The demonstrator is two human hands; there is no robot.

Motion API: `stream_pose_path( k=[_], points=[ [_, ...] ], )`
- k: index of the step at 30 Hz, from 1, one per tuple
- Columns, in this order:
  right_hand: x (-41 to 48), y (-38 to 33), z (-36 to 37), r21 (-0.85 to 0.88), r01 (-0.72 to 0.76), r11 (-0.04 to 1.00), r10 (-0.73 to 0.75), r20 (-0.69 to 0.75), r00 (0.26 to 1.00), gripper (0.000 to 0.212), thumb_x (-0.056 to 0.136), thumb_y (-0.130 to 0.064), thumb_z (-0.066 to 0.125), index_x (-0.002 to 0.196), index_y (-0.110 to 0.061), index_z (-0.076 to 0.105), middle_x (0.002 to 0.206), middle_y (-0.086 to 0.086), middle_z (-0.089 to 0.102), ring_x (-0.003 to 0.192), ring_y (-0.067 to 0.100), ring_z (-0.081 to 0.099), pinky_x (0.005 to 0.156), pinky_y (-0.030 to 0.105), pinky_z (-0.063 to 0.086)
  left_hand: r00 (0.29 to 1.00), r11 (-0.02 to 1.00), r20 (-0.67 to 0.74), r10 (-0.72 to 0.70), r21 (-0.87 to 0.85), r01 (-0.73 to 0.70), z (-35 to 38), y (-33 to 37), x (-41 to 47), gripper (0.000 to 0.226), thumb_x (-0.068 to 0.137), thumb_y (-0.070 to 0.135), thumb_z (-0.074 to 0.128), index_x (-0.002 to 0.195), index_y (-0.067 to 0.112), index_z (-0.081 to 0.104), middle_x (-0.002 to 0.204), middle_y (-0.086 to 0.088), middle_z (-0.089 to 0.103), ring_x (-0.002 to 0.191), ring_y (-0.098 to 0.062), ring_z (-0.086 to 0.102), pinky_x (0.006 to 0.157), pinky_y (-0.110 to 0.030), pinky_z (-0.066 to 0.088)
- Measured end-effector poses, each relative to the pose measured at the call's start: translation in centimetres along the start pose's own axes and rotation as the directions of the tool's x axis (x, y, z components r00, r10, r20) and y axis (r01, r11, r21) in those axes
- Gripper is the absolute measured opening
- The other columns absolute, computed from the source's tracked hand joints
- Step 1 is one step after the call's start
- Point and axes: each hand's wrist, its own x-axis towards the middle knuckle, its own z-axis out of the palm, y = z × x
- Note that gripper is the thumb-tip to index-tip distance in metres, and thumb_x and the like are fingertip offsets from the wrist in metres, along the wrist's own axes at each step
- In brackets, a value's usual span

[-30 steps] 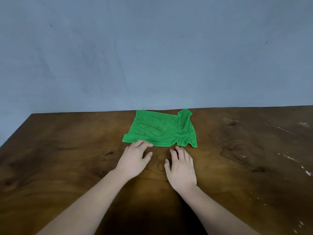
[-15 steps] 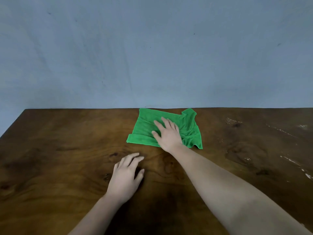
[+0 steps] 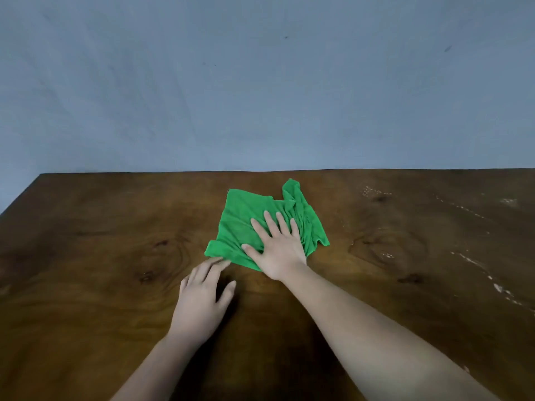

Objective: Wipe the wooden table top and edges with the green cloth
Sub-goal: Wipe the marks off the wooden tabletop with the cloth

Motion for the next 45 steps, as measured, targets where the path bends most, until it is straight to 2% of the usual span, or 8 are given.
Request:
stream_pose_path(
  k=[14,20,25,28,30,34,40,45],
  points=[
    [-24.5,17.1,0.9,0.003,0.187,0.982,-0.187,0.038,0.982,0.087,0.100,-0.091,0.004,0.176,-0.048,-0.004,0.185,-0.004,-0.021,0.170,0.025,-0.026,0.135,0.061,-0.012,0.996,0.999,-0.090,-0.019,-0.037,0.015,9.2,17.9,-9.7,0.044,0.109,0.045,0.058,0.150,0.032,0.056,0.155,0.014,0.052,0.145,-0.016,0.048,0.118,-0.048,0.040],
    [-31.6,24.1,1.2,0.002,0.143,0.990,-0.143,0.009,0.990,0.086,0.102,-0.092,0.006,0.176,-0.049,-0.003,0.185,-0.006,-0.018,0.170,0.024,-0.023,0.137,0.059,-0.010,0.997,1.000,-0.073,0.026,0.010,-0.025,11.7,21.7,-10.9,0.052,0.106,0.058,0.044,0.148,0.032,0.057,0.153,0.011,0.054,0.143,-0.018,0.049,0.116,-0.048,0.040],
    [-33.7,29.3,0.8,-0.016,0.074,0.997,-0.074,-0.005,0.997,0.087,0.101,-0.093,0.007,0.175,-0.050,-0.004,0.184,-0.011,-0.019,0.171,0.020,-0.021,0.137,0.054,-0.011,0.998,0.996,-0.067,0.009,0.091,-0.003,12.5,21.5,-10.4,0.051,0.110,0.051,0.051,0.155,0.028,0.054,0.162,0.005,0.051,0.152,-0.022,0.045,0.125,-0.050,0.036],
    [-33.4,29.5,0.9,0.055,0.029,0.998,-0.027,-0.049,0.998,0.089,0.099,-0.092,0.017,0.176,-0.047,0.014,0.187,-0.009,-0.004,0.173,0.019,-0.008,0.138,0.053,-0.008,0.998,0.992,-0.068,-0.013,0.124,0.022,12.6,21.4,-10.4,0.053,0.112,0.053,0.049,0.160,0.029,0.049,0.167,0.004,0.046,0.156,-0.022,0.041,0.129,-0.048,0.031],
    [-32.6,28.3,1.0,0.119,-0.060,0.991,0.072,-0.100,0.992,0.092,0.099,-0.091,0.019,0.177,-0.042,0.020,0.188,-0.005,0.002,0.173,0.022,-0.002,0.139,0.055,-0.007,0.997,0.989,-0.071,-0.023,0.141,0.033,12.7,21.5,-10.4,0.056,0.112,0.054,0.046,0.163,0.029,0.046,0.171,0.004,0.043,0.159,-0.021,0.037,0.130,-0.046,0.028],
    [-29.7,23.9,1.0,0.028,-0.182,0.983,0.182,-0.013,0.983,0.094,0.097,-0.092,-0.003,0.176,-0.041,-0.013,0.183,0.000,-0.024,0.170,0.033,-0.023,0.133,0.066,-0.016,0.994,0.985,-0.097,-0.042,0.160,0.058,13.0,21.8,-10.5,0.059,0.113,0.053,0.044,0.165,0.026,0.044,0.173,0.003,0.040,0.163,-0.020,0.030,0.132,-0.045,0.025],
    [-27.1,15.5,1.8,-0.022,0.143,0.989,-0.142,0.060,0.988,0.077,0.108,-0.074,0.007,0.177,-0.041,-0.005,0.187,0.001,-0.014,0.171,0.033,-0.020,0.131,0.066,-0.015,0.992,0.986,-0.116,-0.045,0.155,0.063,13.5,21.2,-10.4,0.065,0.107,0.043,0.026,0.163,0.018,0.049,0.170,0.000,0.046,0.162,-0.019,0.035,0.131,-0.047,0.028],
    [-27.5,19.8,1.6,-0.031,0.261,0.965,-0.260,0.034,0.965,0.080,0.105,-0.084,0.006,0.176,-0.047,0.001,0.187,-0.007,-0.009,0.172,0.023,-0.015,0.136,0.058,-0.011,0.993,0.981,-0.109,-0.033,0.188,0.053,13.8,21.1,-10.3,0.063,0.108,0.049,0.030,0.163,0.023,0.048,0.172,0.002,0.044,0.163,-0.020,0.031,0.130,-0.049,0.028]
  ],
)
